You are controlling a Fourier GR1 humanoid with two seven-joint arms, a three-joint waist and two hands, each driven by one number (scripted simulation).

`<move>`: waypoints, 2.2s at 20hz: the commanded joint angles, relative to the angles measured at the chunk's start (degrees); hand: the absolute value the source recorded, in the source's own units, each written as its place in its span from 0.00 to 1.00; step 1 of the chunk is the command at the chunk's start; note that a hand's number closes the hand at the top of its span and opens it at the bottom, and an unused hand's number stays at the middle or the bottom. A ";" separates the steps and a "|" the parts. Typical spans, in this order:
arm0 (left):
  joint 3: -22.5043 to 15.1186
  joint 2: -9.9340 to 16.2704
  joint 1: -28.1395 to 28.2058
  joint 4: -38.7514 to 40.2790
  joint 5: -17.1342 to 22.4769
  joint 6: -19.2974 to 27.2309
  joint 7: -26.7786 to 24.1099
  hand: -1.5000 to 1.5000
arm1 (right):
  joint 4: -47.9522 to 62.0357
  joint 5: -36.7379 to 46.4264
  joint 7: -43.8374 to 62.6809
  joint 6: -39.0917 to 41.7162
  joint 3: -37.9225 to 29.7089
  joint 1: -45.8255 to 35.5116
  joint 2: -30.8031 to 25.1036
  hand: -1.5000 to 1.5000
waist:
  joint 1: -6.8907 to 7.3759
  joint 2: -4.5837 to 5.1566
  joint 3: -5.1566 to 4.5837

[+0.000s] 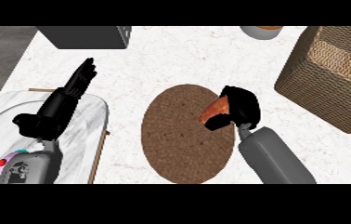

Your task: Pick the sweet potato from the placemat and place it in the basket

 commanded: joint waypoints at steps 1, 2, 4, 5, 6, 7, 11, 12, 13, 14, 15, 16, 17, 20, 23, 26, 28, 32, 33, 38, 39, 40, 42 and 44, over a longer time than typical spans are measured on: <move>-1.39 -1.23 3.31 -2.59 -0.51 0.22 -0.31 0.50 | -6.31 -1.56 1.28 -4.23 -3.14 2.17 2.28 1.00 | 0.04 -0.11 -0.01; -1.76 -1.57 1.18 -2.18 -0.29 0.16 1.35 0.50 | -6.16 -2.89 0.20 -4.28 -4.35 1.74 2.91 1.00 | 0.02 -0.01 0.00; 0.09 0.15 0.40 -1.77 0.86 -0.82 1.54 0.50 | -12.18 -4.78 -2.73 -6.67 -6.36 2.69 1.19 1.00 | -0.48 -0.12 0.01; 0.10 0.10 1.53 -0.63 -0.69 0.20 -0.60 0.50 | -15.66 -2.66 0.12 -9.07 -4.49 3.04 4.20 1.00 | -0.70 -0.23 -0.02; 1.82 1.53 0.76 -0.84 1.41 -1.25 0.48 0.50 | -18.20 -4.29 -1.67 -11.85 -6.35 2.44 4.78 1.00 | -0.97 -0.38 0.01; 0.51 0.32 1.24 -0.63 0.38 -0.57 -0.50 0.50 | -20.99 -3.91 -1.81 -12.35 -7.12 1.69 3.80 1.00 | -1.12 -0.38 -0.01; 1.04 1.12 2.03 -0.19 0.39 -1.14 -0.38 0.50 | -35.58 -0.15 5.28 -11.79 -6.77 2.85 3.53 1.00 | -1.34 -0.50 -0.07; 0.87 0.81 2.97 -2.79 0.96 -1.18 0.54 0.50 | -38.44 0.19 5.18 -11.81 -7.29 5.07 2.35 1.00 | -0.86 -0.42 -0.03; 0.16 -0.26 2.45 -2.22 0.53 -0.50 0.75 0.50 | -40.68 0.56 7.36 -10.42 -8.27 3.39 2.46 1.00 | -0.75 -0.32 -0.04; -0.05 -0.30 1.94 -0.65 0.05 -0.70 -0.95 0.50 | -45.08 0.01 10.16 -7.44 -8.67 4.27 1.88 1.00 | -0.88 -0.25 -0.06; 0.98 0.73 0.93 -1.58 1.04 -1.28 1.62 0.50 | -46.14 0.94 11.00 -7.14 -9.29 4.34 2.06 1.00 | -0.46 -0.15 -0.04; -0.92 -0.97 -0.25 -0.99 -1.15 0.55 1.47 0.50 | -49.17 2.63 14.97 -5.25 -9.34 4.06 2.26 1.00 | -0.67 -0.17 -0.05; 1.65 0.76 -1.79 1.73 0.95 -1.15 0.47 0.50 | -49.75 4.01 17.73 -2.67 -9.96 1.82 2.43 1.00 | -0.44 -0.06 -0.06; -0.01 -0.40 0.78 -0.98 -0.22 -0.60 1.12 0.50 | -51.40 3.65 20.98 2.86 -14.26 -1.35 0.65 1.00 | 0.03 -0.02 -0.05; 1.23 0.78 -0.15 -1.25 0.58 -1.41 0.89 0.50 | -49.90 6.81 25.20 7.30 -16.10 -6.36 -0.73 1.00 | 0.11 -0.01 -0.06; -2.60 -2.88 1.95 -1.27 -2.83 1.16 -0.15 0.50 | -42.71 6.76 20.18 3.57 -19.68 -7.50 -1.21 1.00 | 0.37 0.12 -0.03; -0.44 -1.27 -0.57 3.12 -2.44 0.58 -2.43 0.50 | -38.52 4.61 19.66 4.60 -24.75 -14.03 -3.11 1.00 | 0.40 0.23 -0.05; -0.21 -1.16 1.30 0.32 -1.82 0.07 -3.17 0.50 | -29.41 4.19 13.50 -0.59 -30.16 -14.50 -5.72 1.00 | 0.62 0.29 -0.02; -0.97 -1.77 2.00 -0.77 -1.45 -0.23 -1.95 0.50 | -29.43 3.98 15.59 2.81 -31.46 -17.98 -7.67 1.00 | 0.60 0.19 -0.03; 1.28 0.30 -2.21 0.38 0.30 -1.70 0.45 0.50 | -15.75 5.57 10.45 -7.33 -35.91 -22.29 -8.28 1.00 | 0.89 0.41 -0.02; -0.50 -0.55 2.42 -0.03 -2.01 -1.13 -2.84 0.50 | -17.08 4.84 10.08 -7.38 -37.54 -23.13 -10.07 1.00 | 0.88 0.31 -0.03; 1.89 0.81 1.21 0.49 0.01 -2.07 -3.30 0.50 | -14.23 3.33 6.85 -8.29 -39.56 -22.92 -12.21 1.00 | 0.90 0.37 -0.02; -1.09 -1.54 3.82 -3.01 -1.72 -0.67 -1.17 0.50 | -13.75 4.74 6.15 -12.58 -40.04 -20.01 -11.30 1.00 | 0.80 0.22 0.00; -0.24 -1.25 0.53 0.48 -0.66 -1.45 -0.61 0.50 | -7.77 3.41 4.08 -11.95 -42.42 -23.56 -14.90 1.00 | 0.71 0.32 -0.01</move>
